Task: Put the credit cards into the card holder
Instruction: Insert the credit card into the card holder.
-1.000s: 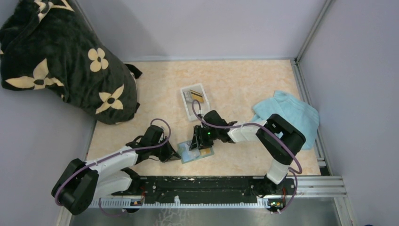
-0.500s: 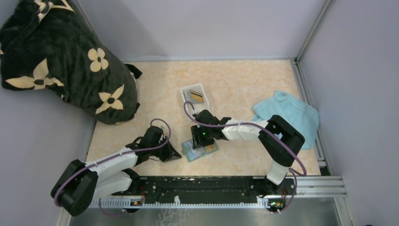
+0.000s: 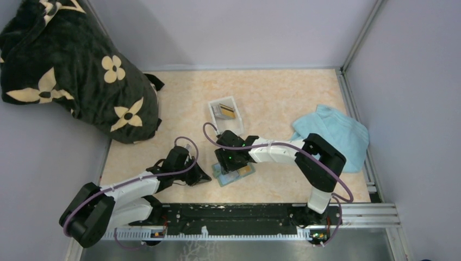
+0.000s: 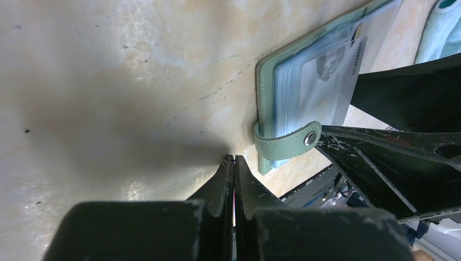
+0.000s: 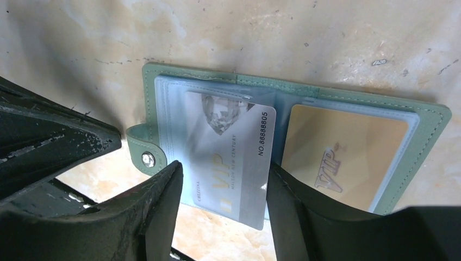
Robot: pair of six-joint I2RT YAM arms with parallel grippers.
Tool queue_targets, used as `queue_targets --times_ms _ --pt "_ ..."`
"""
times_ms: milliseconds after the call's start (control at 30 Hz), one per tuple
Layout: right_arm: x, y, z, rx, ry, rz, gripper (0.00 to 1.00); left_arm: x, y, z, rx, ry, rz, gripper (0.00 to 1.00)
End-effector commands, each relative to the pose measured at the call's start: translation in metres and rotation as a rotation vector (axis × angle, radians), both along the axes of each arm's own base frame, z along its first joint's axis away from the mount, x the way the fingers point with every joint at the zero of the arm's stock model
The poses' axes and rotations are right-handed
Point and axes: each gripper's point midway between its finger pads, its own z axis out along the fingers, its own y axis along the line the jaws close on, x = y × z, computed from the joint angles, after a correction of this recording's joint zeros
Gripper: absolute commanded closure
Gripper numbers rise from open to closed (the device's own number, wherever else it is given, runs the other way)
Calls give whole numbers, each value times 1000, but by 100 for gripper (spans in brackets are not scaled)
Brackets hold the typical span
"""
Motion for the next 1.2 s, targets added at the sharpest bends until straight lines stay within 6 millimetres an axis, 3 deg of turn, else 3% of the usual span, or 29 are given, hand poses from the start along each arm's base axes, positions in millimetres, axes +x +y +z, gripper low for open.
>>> queue_targets --times_ms 0,133,400,1167 --pt "-10 -40 -22 -213 13 1 42 -2 -4 -4 -7 -12 -19 100" --pt "-9 -41 -19 -238 -3 9 35 -3 -8 -4 -14 -14 -31 100" --pt "-14 -44 -20 -296 -25 28 31 2 -21 0 -22 -26 -61 100" --pt "-32 -54 -45 -430 -30 47 29 -3 -28 -4 -15 -9 -83 100"
